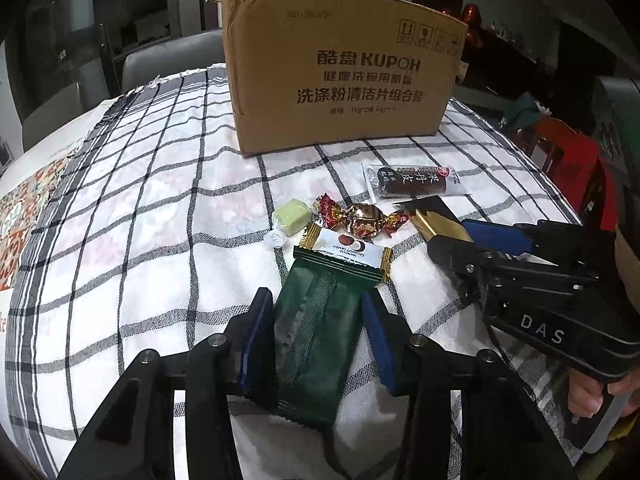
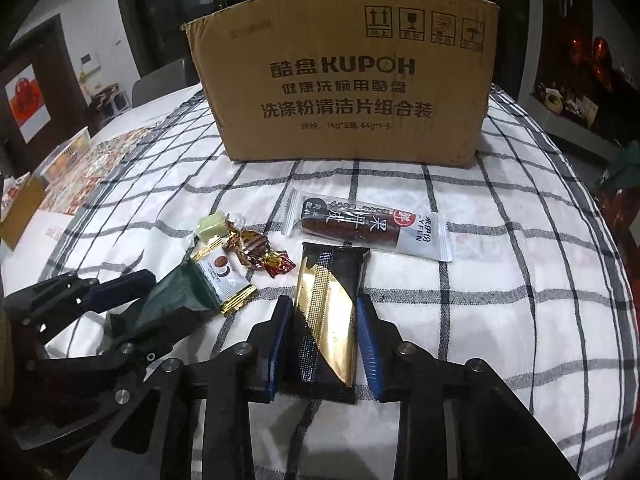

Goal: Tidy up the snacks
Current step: 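Grasp green packet with left tool while right tool grasps gold-and-black bar, then carry green packet and gold bar over the box and open both tools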

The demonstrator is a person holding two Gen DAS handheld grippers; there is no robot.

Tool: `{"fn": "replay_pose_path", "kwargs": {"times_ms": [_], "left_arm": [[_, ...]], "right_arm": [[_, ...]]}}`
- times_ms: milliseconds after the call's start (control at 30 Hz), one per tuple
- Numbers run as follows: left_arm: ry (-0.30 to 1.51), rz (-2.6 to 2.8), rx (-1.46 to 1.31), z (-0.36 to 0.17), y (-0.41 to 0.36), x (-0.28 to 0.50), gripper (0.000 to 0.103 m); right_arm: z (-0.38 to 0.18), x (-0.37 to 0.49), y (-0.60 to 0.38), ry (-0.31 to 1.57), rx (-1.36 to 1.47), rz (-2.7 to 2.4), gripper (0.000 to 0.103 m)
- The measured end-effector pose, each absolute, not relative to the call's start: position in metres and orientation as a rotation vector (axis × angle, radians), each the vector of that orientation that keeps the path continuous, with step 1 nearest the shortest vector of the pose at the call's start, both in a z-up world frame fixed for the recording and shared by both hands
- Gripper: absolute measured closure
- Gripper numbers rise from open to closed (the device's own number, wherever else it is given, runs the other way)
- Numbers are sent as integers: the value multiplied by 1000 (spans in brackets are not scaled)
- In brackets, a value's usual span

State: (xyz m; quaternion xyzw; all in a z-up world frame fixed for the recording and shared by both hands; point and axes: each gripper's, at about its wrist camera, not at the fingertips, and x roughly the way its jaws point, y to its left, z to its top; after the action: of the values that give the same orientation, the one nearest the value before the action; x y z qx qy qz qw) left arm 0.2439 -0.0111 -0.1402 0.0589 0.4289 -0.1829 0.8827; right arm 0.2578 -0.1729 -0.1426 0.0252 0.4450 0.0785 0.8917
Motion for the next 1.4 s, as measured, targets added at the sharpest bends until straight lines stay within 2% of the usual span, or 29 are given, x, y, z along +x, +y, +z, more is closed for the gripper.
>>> {"fn": "replay_pose_path", "kwargs": {"times_ms": [100,167,233,267,300,667,733,800,1400], "left_arm": [[873,-363,110,-136,-7,243,77],[887,-364,95,-136,-4,245,77],[892,-353,102,-136,-5,244,69],[899,-346,122,-136,-7,244,51],[896,-343,134,-136,-8,242,42],[905,-356,179,-147,-18,242,41],[902,-370,169,-146,-19,242,54],[905,-364,163,-145,-18,244,55],[786,-316,80,-86,-11,234,56]], "right_arm": [[-141,255,-175,920,57,164,70],[-139,254,-174,915,57,169,70],[-139,254,-173,915,55,175,70],[-139,253,-173,914,54,177,70],[-138,253,-173,914,53,179,70],[-142,252,-173,925,63,187,70],[-142,251,-174,925,66,188,70],[-142,251,-174,922,67,189,70],[-98,240,-182,816,101,223,70]]}}
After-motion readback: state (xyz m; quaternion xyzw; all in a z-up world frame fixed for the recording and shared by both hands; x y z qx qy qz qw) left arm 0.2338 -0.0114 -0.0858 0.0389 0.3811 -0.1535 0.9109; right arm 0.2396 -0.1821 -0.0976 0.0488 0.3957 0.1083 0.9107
